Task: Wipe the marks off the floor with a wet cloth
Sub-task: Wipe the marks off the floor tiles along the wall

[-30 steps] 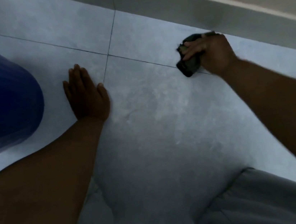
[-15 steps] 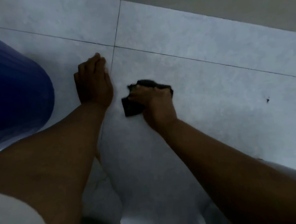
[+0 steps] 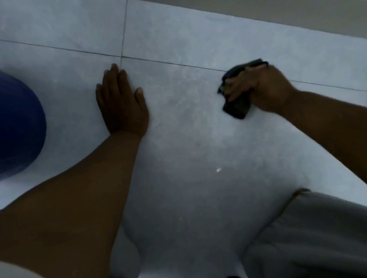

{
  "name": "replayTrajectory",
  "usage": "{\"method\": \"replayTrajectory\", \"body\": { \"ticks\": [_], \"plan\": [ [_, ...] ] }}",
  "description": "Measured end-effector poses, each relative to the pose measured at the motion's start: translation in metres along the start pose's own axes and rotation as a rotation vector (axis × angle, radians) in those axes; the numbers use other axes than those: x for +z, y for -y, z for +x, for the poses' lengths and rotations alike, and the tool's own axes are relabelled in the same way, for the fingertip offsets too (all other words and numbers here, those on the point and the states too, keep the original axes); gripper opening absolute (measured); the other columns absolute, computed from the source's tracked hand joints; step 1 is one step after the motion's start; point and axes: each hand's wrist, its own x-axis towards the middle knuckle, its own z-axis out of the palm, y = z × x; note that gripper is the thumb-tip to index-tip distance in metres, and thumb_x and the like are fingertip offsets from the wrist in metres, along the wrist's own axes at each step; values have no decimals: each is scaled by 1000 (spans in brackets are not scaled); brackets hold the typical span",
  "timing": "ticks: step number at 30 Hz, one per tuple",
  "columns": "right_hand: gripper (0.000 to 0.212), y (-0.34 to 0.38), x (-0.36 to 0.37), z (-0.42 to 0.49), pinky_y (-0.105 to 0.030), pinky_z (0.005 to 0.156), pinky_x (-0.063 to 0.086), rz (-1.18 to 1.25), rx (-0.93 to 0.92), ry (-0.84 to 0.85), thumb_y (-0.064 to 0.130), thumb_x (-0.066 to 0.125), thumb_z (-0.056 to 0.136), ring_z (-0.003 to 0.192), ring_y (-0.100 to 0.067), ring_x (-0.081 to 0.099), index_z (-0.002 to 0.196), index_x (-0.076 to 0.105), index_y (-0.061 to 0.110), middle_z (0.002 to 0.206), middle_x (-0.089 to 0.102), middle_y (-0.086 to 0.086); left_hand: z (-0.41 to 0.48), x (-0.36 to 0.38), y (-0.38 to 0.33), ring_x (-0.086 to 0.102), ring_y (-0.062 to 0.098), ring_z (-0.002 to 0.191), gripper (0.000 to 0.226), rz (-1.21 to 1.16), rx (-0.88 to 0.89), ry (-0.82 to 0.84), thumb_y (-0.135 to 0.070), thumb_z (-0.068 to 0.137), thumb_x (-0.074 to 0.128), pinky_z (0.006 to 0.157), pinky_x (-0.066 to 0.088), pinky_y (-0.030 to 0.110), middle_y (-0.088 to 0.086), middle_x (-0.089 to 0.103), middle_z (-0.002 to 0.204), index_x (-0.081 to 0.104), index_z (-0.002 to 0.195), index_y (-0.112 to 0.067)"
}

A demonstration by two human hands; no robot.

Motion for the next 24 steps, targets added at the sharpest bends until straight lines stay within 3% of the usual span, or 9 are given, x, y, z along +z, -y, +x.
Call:
{"method": "replayTrajectory", "body": {
  "ticks": [2,4,5,10,13,16,20,22,24],
  "plan": [
    [23,-18,-33,-8,-24,95,52,132,62,-266,35,83,63,86,-2,69,76,79,16,82,76,13,-4,5,-23,27,34,148,59,-30,68,23,-36,100,34,123,14,49,15,31,159,37,150,-4],
    [13,-33,-53,-15,-28,102,49,23,267,-535,-2,75,73,91,-2,68,81,77,8,82,76,16,-11,14,-42,24,34,150,60,-38,98,26,-37,101,33,124,12,49,15,28,161,35,151,-4],
    [29,-41,-49,-14,-26,102,48,7,364,-671,-15,64,77,97,-5,67,84,78,9,88,75,13,-13,15,-48,20,34,151,61,-34,102,49,-38,101,33,124,11,50,15,26,162,32,152,-4],
    [40,-16,35,-26,-28,113,33,-268,472,-916,-1,56,85,127,-17,51,119,68,17,131,62,0,-15,13,-56,13,33,153,64,14,82,72,-41,101,30,125,7,50,13,18,164,24,154,-6],
    [39,0,95,-45,-35,108,39,-357,221,-502,-2,54,83,122,-25,55,113,71,16,126,65,-5,-15,14,-57,15,34,152,64,13,71,66,-39,100,32,124,8,52,15,20,163,26,153,-5],
    [18,-4,100,-58,-16,102,42,-240,-45,-223,6,66,75,94,-36,70,85,75,-7,99,73,-22,-13,13,-62,17,35,152,63,-11,34,40,-35,99,37,124,8,52,16,23,162,28,152,-3],
    [44,-23,29,-86,-12,102,32,-346,-102,177,33,64,74,90,-28,71,95,68,-6,103,71,-19,-9,15,-86,18,34,151,63,-45,62,23,-33,99,37,125,6,49,16,22,162,27,153,-3],
    [51,-28,-8,-102,-19,90,48,-376,59,105,31,73,69,94,-22,69,105,54,1,103,73,-15,-10,22,-95,16,34,152,64,-39,100,33,-35,99,35,125,7,50,16,21,163,24,154,-4],
    [56,-57,-46,-113,-18,77,56,-333,144,-124,24,72,65,81,-4,72,103,52,-11,77,77,8,-14,27,-98,12,34,153,65,-11,102,37,-37,100,31,124,7,52,15,17,164,20,155,-5]
  ]
}}
